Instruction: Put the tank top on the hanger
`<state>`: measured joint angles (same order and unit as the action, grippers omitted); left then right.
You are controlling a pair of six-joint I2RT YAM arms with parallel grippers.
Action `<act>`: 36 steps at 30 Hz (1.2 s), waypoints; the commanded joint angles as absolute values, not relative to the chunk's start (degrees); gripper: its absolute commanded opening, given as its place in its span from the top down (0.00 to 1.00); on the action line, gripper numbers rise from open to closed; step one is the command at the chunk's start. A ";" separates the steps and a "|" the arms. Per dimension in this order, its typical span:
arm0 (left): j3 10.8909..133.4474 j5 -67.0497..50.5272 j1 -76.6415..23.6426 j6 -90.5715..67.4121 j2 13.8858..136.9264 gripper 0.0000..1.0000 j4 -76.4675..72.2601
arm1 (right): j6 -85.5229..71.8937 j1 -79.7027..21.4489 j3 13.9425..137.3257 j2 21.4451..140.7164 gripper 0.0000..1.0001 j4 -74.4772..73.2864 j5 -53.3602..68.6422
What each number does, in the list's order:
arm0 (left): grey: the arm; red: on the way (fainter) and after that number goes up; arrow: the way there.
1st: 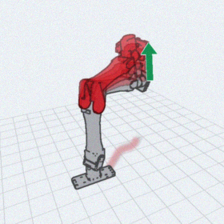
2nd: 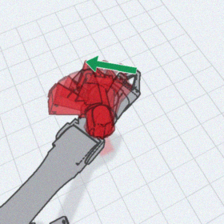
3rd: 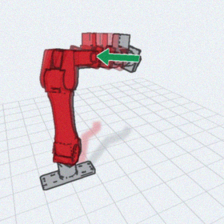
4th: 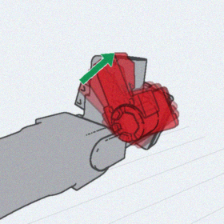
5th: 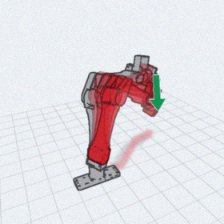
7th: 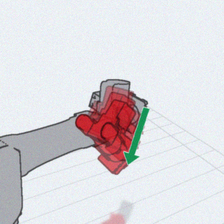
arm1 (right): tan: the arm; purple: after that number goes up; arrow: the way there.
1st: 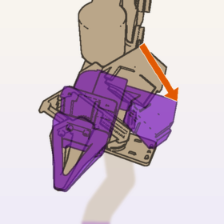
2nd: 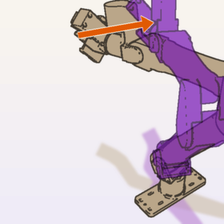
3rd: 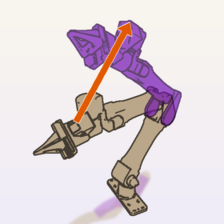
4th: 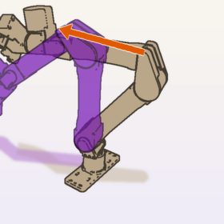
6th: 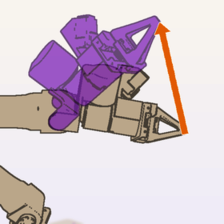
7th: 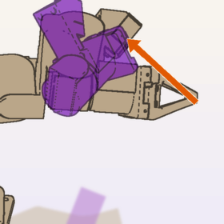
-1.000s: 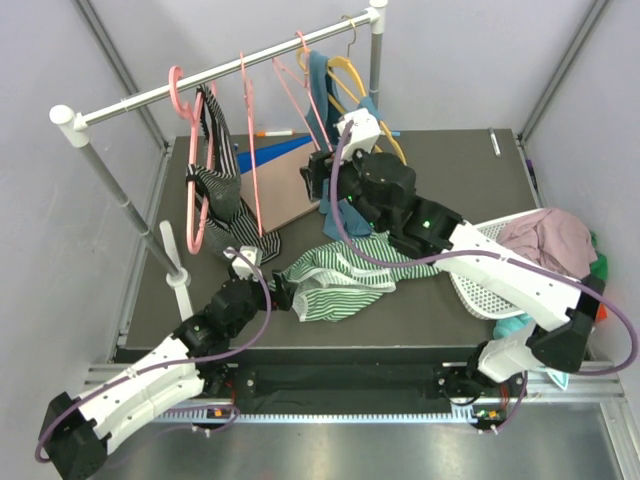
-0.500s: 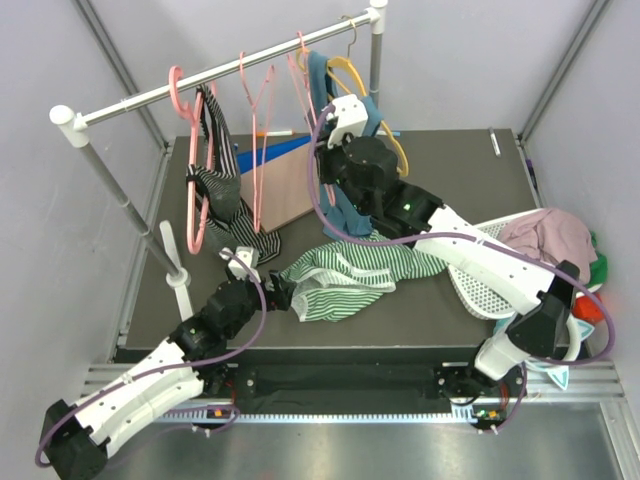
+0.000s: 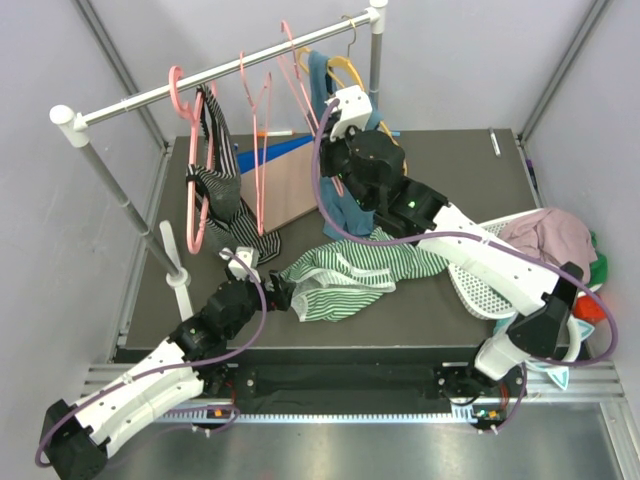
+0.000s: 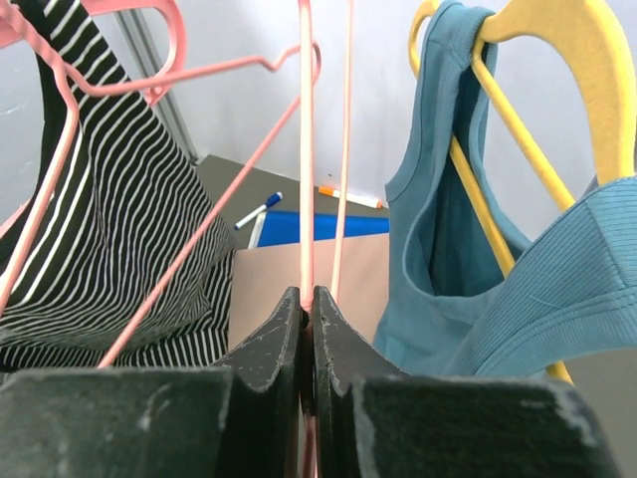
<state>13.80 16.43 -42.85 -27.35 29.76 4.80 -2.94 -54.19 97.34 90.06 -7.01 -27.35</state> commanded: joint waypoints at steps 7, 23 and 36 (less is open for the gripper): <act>13.27 17.75 -42.71 -27.60 29.44 0.08 3.87 | -2.63 -55.37 91.51 79.99 1.00 -1.94 -29.18; 12.66 19.51 -42.71 -27.34 30.06 0.13 3.34 | -10.89 -62.93 63.83 57.24 1.00 -14.75 -31.12; 13.62 18.28 -42.63 -28.39 29.27 0.23 6.59 | -18.98 -64.42 51.95 41.40 1.00 -31.10 -24.17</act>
<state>13.34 18.70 -42.85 -27.53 30.48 5.37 -15.99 -63.72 52.29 45.23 -27.38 -26.79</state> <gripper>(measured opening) 0.801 0.022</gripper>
